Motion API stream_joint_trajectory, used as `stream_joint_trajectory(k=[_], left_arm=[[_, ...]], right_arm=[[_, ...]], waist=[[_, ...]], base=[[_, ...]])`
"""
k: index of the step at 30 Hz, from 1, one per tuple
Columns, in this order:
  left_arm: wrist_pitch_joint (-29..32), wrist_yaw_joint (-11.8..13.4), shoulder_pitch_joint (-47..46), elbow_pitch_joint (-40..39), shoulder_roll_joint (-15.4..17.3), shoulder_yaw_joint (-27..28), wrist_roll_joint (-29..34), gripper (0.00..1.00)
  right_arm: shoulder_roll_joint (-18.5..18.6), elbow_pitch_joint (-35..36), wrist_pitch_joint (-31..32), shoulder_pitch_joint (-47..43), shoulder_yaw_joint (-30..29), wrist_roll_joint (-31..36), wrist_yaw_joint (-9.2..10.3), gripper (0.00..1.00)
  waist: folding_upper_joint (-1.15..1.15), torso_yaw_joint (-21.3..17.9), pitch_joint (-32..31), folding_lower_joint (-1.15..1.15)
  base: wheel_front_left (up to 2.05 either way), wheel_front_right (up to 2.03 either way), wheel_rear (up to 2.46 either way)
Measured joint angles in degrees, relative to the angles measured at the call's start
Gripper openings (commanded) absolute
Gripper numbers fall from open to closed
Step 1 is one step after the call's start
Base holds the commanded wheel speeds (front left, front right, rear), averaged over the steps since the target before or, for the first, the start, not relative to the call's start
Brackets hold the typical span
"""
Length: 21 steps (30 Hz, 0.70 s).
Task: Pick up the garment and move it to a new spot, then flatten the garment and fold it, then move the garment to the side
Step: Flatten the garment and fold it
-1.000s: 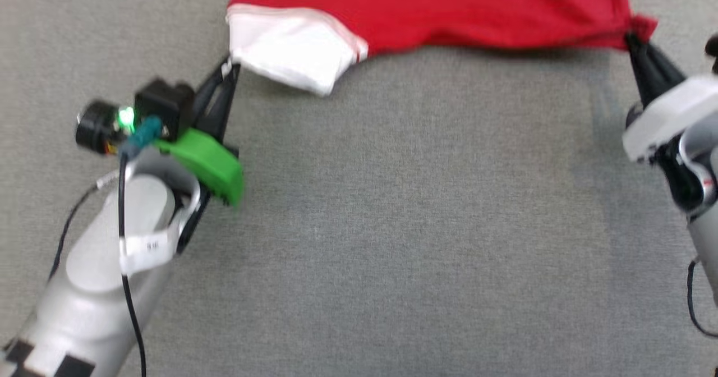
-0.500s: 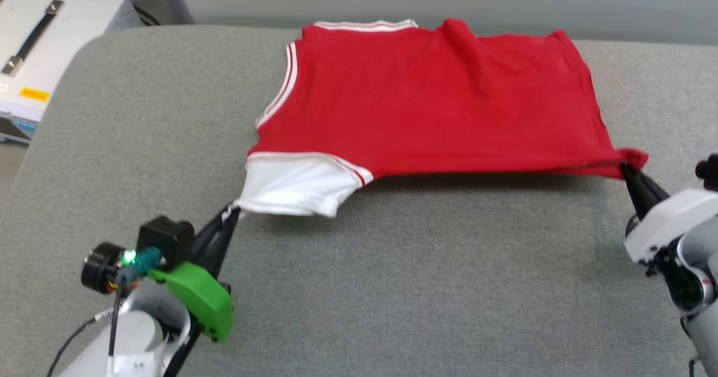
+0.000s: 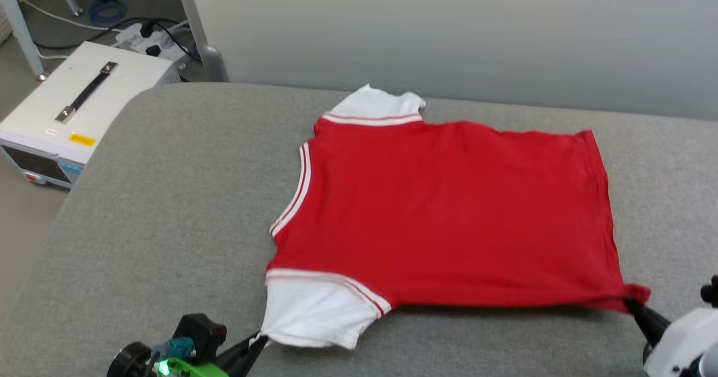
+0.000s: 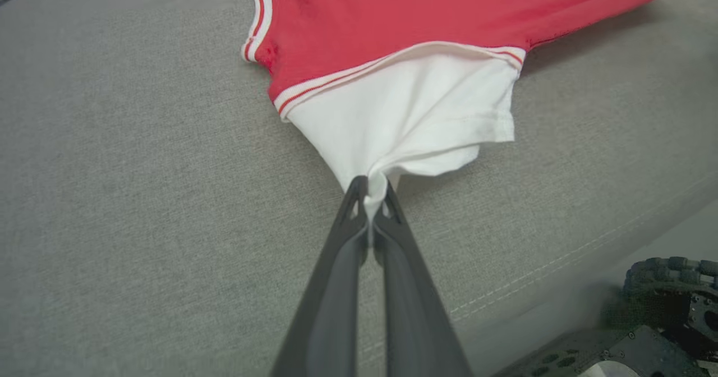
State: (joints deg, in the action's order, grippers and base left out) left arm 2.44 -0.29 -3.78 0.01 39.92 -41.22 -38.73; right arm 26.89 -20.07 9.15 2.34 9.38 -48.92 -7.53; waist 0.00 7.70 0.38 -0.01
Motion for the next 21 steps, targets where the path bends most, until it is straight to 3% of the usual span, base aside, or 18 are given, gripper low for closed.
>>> stream_joint_trajectory(k=[9, 21], left_arm=[[4.68, -0.56, 4.87, -4.04, 4.12, -1.48, -3.22, 0.0], [3.58, 0.08, -0.89, -6.03, 4.09, 1.54, -2.14, 0.0]], right_arm=[[0.53, 10.39, 9.45, -11.67, -4.03, -0.63, 0.0, 0.0], [-2.64, 20.91, 16.12, -12.29, -10.69, 3.56, 0.0, 0.0]], waist=[[0.0, 0.59, -3.08, 0.0], [0.0, -0.83, 0.19, 0.0]], base=[[0.0, 0.0, 0.0], [0.0, 0.0, 0.0]])
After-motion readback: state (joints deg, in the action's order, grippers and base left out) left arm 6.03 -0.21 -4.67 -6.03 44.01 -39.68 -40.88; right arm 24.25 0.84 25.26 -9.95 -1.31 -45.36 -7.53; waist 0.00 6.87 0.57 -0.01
